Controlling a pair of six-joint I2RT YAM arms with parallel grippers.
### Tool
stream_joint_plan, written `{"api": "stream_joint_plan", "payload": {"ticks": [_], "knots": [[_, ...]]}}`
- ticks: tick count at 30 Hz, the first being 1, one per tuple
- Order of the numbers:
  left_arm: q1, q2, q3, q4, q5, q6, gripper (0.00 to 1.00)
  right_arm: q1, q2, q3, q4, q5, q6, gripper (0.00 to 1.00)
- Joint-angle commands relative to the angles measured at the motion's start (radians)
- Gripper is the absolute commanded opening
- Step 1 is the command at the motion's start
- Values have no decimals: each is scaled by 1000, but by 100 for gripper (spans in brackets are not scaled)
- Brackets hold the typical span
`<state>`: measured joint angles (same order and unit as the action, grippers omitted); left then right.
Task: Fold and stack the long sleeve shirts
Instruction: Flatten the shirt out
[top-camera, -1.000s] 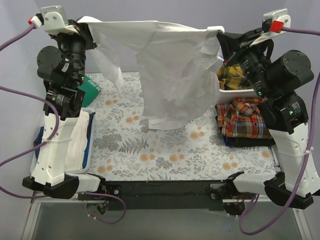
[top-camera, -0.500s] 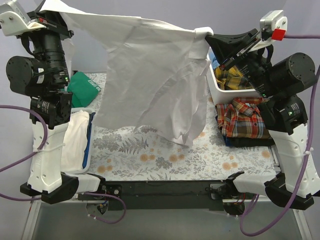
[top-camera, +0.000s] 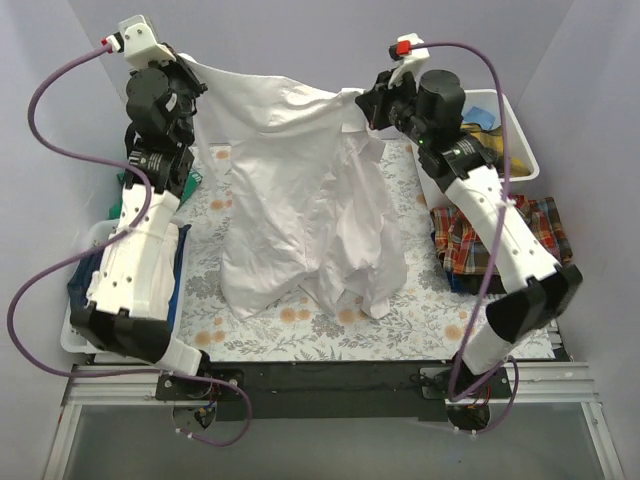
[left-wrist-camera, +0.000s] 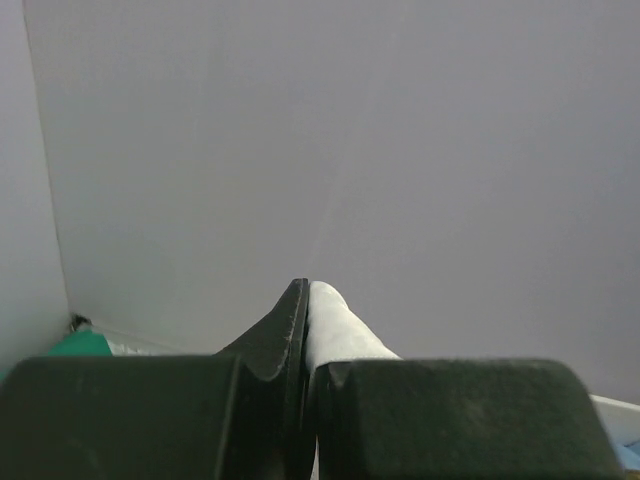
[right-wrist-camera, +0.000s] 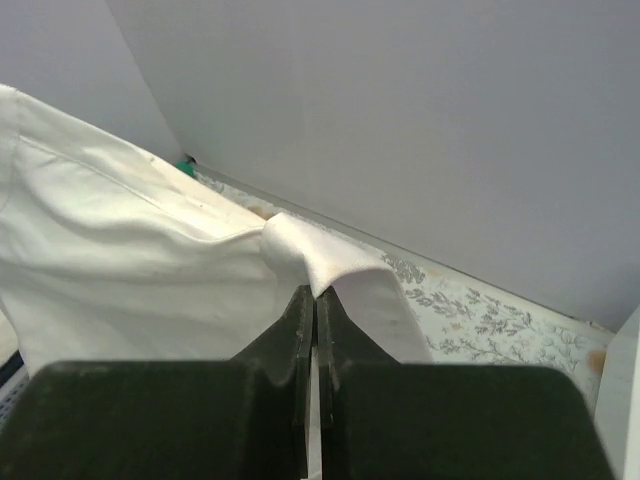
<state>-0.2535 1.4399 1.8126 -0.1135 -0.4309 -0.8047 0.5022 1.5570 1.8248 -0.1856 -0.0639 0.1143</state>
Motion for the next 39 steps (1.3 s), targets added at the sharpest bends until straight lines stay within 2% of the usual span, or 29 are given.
{"api": "stream_joint_plan", "payload": {"ticks": [1,3,5,9,12,17,19,21,22,23,24,25,26,27,28,29,30,31,32,34,35,36,38,39], "knots": [[143,103,141,-52,129,-230,0,-56,148,248,74,-46,60,1],[154,168,276,-69,141,-214,0,-70,211,356,81,-85,76,1],[160,182,335,-43,142,-168,0,-76,287,471,127,-105,122,1],[166,145,461,-6,161,-107,0,-90,318,475,354,-177,232,1],[166,61,467,23,213,-88,0,-90,275,435,519,-211,304,1],[168,-197,347,167,316,-51,0,-88,190,406,638,-267,350,1],[166,-246,349,118,346,-50,0,-91,135,333,667,-304,366,1],[166,-341,276,49,415,-76,0,-90,66,209,676,-361,358,1],[166,-387,193,34,464,-106,0,-90,-25,44,699,-376,352,1],[166,-514,103,35,500,-122,0,-90,-75,-60,701,-392,346,1],[166,-573,-106,38,556,-142,0,-88,-127,-155,699,-396,334,1],[166,-643,-209,35,581,-168,4,-90,-232,-248,698,-389,328,1],[168,-701,-304,23,599,-227,10,-91,-285,-444,675,-383,321,1],[166,-816,-496,0,633,-263,20,-91,-381,-523,640,-375,308,1],[166,-869,-574,-79,662,-316,37,-91,-424,-607,594,-361,294,1],[168,-912,-658,-125,700,-394,43,-91,-469,-737,477,-346,280,1],[168,-1009,-787,-173,733,-419,58,-91,-561,-813,435,-320,277,1],[168,-1050,-852,-287,748,-453,69,-91,-607,-879,399,-303,275,1],[168,-1100,-904,-334,747,-480,70,-91,-648,-997,309,-269,295,1],[169,-1219,-999,-470,715,-479,72,-91,-748,-1073,214,-191,300,1],[168,-1246,-1004,-507,636,-481,78,-91,-776,-1107,166,-148,339,1],[169,-1266,-1004,-531,611,-447,80,-91,-802,-1152,79,-58,353,1],[168,-1264,-958,-598,540,-447,83,-93,-876,-1185,17,33,398,1],[169,-1242,-943,-610,541,-409,84,-93,-918,-1197,-47,144,444,1]]}}
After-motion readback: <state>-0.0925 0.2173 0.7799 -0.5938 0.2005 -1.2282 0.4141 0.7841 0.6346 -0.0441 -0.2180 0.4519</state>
